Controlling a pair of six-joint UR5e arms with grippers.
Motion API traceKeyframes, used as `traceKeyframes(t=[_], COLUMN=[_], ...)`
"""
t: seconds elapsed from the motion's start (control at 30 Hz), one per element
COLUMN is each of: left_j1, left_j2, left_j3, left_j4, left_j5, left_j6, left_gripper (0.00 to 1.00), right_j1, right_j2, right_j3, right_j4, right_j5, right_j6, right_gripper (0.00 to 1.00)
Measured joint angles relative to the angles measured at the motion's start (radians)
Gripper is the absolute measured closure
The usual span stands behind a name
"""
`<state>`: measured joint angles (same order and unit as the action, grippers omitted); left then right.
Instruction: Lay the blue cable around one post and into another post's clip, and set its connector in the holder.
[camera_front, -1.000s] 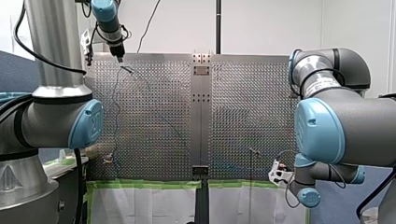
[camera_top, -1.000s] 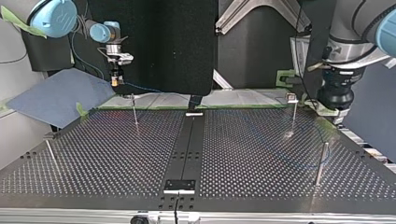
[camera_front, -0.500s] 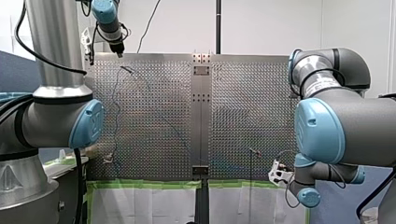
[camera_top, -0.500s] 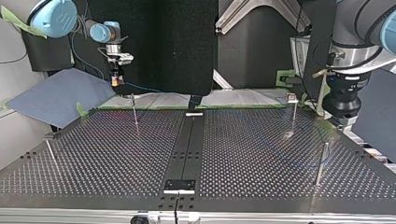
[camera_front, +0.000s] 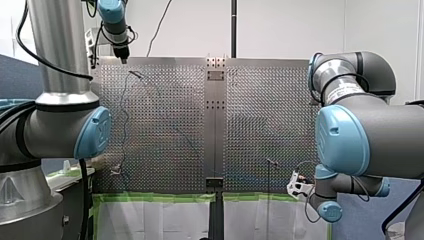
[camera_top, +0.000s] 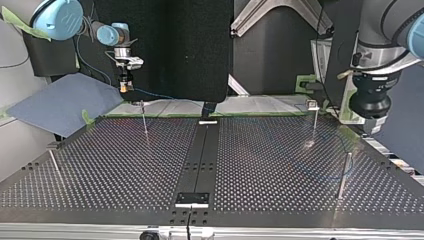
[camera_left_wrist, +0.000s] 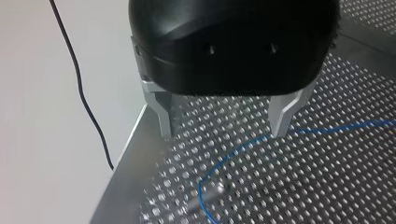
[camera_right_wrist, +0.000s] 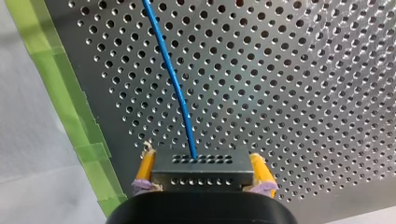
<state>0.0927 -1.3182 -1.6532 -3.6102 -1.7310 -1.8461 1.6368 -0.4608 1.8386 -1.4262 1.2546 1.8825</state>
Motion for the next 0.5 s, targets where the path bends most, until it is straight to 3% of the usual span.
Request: traceKeyframes(t=[0.2,0.5], left_j1=[0.000,0.000], left_j2=[0.000,0.000], left_j3=[0.000,0.000], left_j4=[-0.032,-0.035], left_j5=[-0.043,-0.052], left_j6=[0.012,0.017], left_gripper=[0.00,0.00], right_j1=[0.004,0.007], right_j2=[0.000,0.000], right_j3=[0.000,0.000], right_j4=[0.003,0.006], right_j5=[0.000,0.000], right_j6=[0.000,-0.002], right_gripper=[1.00,1.00])
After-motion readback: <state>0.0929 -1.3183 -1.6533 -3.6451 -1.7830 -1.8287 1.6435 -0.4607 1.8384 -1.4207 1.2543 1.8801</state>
